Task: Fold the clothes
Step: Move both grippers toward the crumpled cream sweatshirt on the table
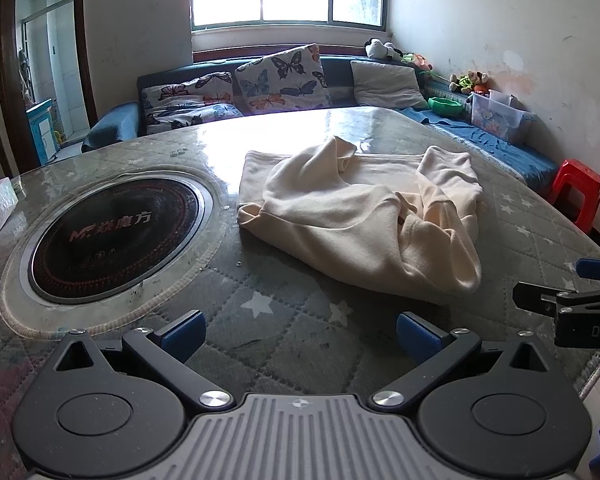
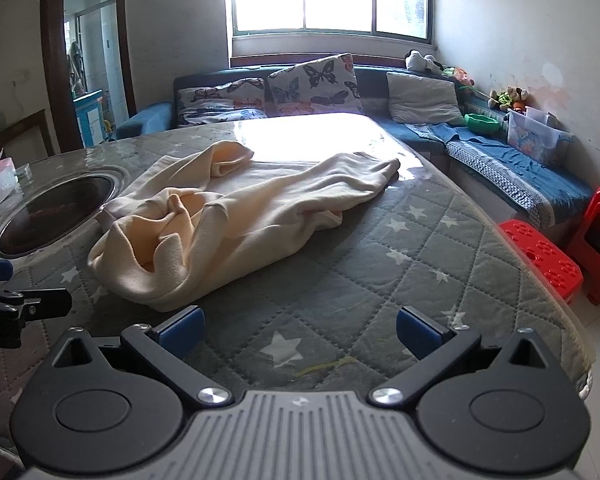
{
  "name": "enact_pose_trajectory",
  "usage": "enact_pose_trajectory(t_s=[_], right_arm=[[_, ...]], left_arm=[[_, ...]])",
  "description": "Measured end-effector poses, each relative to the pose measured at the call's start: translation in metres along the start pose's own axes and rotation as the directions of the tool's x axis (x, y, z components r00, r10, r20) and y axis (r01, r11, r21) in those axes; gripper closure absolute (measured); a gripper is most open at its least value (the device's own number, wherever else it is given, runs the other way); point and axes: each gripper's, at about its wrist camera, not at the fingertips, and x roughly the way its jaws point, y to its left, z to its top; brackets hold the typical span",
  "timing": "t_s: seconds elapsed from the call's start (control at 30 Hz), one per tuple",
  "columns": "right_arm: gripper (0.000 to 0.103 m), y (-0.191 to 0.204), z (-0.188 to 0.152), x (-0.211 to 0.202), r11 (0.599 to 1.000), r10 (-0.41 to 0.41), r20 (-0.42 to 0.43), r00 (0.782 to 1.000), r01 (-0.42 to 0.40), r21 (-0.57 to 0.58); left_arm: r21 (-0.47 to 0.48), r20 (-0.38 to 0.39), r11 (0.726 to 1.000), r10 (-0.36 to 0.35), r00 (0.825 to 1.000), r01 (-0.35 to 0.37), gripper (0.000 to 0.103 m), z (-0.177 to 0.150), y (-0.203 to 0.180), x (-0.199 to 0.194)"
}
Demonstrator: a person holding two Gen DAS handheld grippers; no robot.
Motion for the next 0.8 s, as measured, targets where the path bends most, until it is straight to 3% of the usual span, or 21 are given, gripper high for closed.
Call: enact_pose_trajectory(t_s=[0.8], right_arm=[[0.0, 0.0089, 0.0051, -0.0034, 1.0, 0.012, 0.006, 1.0, -0.012, -0.029]], left_arm=[[0.02, -0.001, 1.0, -0.004, 1.0, 0.004, 0.0, 0.006, -0.0036, -0.0035]])
